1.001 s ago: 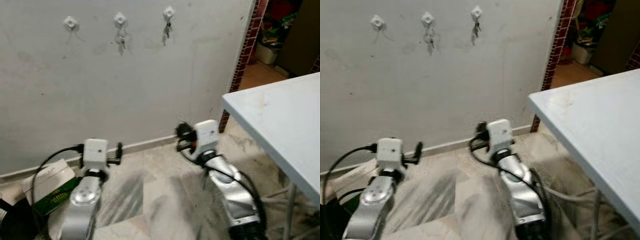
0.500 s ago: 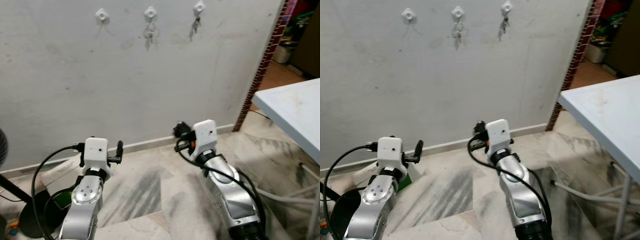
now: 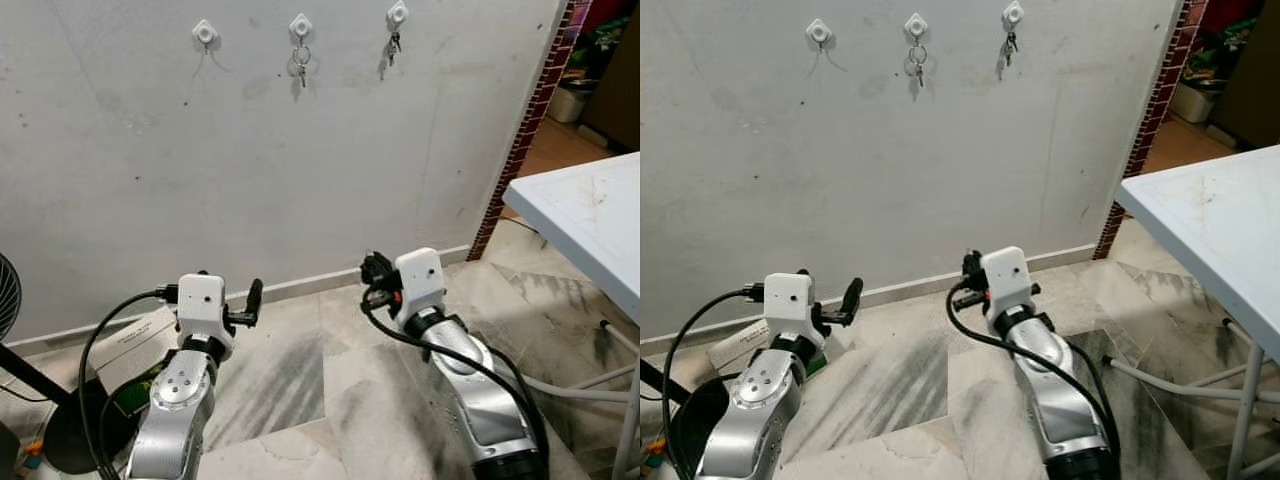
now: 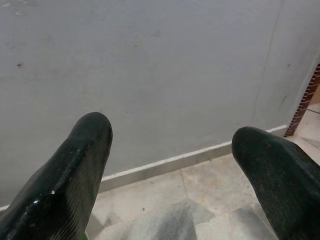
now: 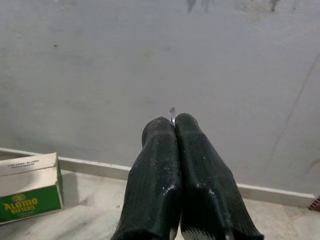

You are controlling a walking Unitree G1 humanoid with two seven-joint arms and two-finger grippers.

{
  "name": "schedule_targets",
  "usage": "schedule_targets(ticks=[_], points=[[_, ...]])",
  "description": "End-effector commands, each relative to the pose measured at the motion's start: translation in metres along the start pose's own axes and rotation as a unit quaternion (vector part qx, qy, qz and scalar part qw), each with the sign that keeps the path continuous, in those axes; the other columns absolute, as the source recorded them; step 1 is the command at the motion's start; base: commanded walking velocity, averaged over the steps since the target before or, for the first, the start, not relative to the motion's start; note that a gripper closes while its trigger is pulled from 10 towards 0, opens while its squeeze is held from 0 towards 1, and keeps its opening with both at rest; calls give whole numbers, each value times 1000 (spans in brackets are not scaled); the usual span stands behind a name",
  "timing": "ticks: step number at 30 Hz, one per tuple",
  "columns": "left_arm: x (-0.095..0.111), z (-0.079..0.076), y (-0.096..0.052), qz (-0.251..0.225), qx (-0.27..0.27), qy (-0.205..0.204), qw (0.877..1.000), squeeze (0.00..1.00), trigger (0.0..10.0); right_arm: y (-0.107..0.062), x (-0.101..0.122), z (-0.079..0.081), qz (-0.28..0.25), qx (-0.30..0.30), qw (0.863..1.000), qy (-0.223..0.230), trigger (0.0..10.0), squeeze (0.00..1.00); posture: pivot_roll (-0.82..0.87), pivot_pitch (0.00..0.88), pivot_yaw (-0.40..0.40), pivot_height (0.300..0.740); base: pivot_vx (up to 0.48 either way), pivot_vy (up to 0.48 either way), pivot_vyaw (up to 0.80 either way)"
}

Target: Hang keys on a hook

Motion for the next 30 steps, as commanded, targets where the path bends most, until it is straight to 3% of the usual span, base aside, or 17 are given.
schedule_targets(ticks=[1,30], points=[[3,4,-2,-6,2,0,1000,0,10000,3,11,6,-21,13,1000,-5,10000,0,2,0,50,740,244,0,0],[1,1,1,1,-14,2,1000,0,10000,5,8,16,-22,31,999,-10,10000,0,8,0,54,740,297,0,0]])
Point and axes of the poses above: a point about 5 cm out from each wrist's last joint towards the gripper, its own y axis pointing out of the wrist towards the gripper, its own x axis along the axis of the wrist's last joint, z = x × y, the point moved 2 cm from there along y, pointing out of the wrist towards the gripper, and after that the axes turned 7 degrees about -y, right-handed, at the moved point
